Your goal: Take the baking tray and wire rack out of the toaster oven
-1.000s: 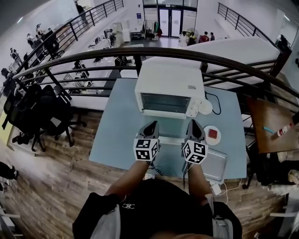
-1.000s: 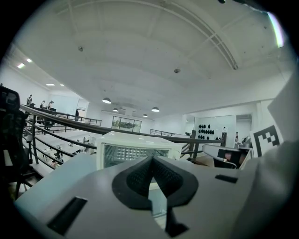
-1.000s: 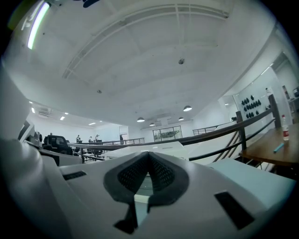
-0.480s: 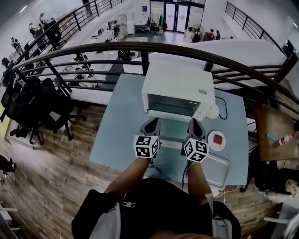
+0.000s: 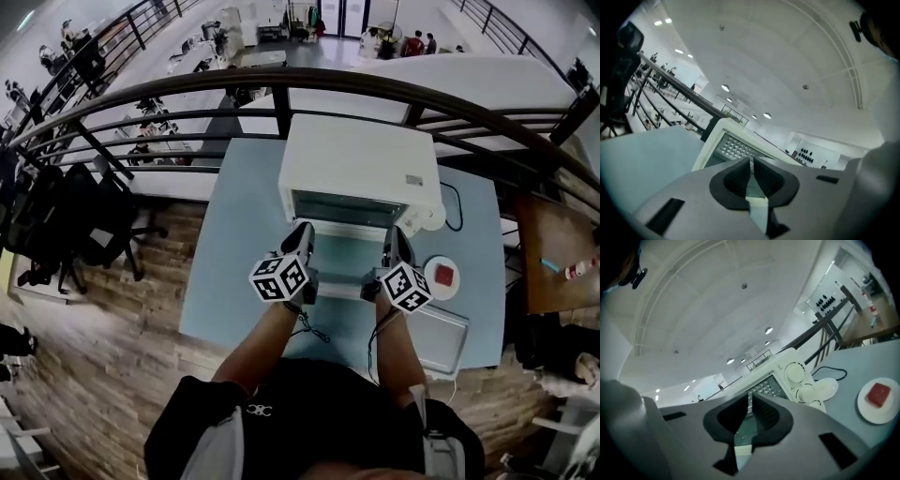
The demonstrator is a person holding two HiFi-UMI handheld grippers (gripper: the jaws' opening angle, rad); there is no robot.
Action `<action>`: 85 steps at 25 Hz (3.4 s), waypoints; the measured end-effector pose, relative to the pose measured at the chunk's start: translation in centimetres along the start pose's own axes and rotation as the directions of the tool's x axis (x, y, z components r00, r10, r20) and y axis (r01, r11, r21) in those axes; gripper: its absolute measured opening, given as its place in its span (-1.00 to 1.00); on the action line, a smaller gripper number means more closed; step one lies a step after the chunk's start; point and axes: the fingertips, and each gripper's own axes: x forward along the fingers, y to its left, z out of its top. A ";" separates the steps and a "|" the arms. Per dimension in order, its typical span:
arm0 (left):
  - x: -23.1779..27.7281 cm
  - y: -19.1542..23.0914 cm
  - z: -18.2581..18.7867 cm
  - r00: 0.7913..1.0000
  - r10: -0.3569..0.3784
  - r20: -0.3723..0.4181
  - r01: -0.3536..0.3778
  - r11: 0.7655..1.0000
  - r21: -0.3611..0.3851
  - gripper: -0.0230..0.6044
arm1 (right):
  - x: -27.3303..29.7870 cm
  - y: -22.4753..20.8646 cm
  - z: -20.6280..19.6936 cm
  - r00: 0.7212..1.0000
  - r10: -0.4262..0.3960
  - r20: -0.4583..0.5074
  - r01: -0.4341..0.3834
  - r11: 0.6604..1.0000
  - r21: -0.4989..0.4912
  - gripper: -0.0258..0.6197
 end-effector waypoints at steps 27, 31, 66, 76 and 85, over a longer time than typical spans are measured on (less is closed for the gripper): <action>11.7 9.1 -1.2 0.982 0.051 0.180 0.098 0.682 -0.725 -0.46 | 10.2 -8.0 -2.7 0.984 -0.126 0.123 0.009 0.736 0.677 -0.56; 12.1 9.5 -0.9 0.975 0.071 0.212 0.116 0.649 -0.752 -0.46 | 10.7 -8.3 -2.2 0.984 -0.117 0.136 -0.002 0.750 0.661 -0.60; 5.2 8.1 -2.6 0.978 0.047 0.205 0.132 0.625 -0.769 -0.84 | 5.1 -7.1 -3.7 0.993 -0.081 0.091 -0.013 0.674 0.738 -0.85; 0.6 6.4 -5.1 0.983 0.019 0.182 0.126 0.652 -0.747 -0.85 | -0.2 -7.4 -5.1 0.995 -0.051 0.087 -0.029 0.683 0.730 -0.85; -3.6 5.1 -5.6 0.986 0.000 0.168 0.118 0.716 -0.688 -0.85 | -4.2 -6.0 -5.6 0.996 -0.020 0.084 -0.046 0.698 0.714 -0.85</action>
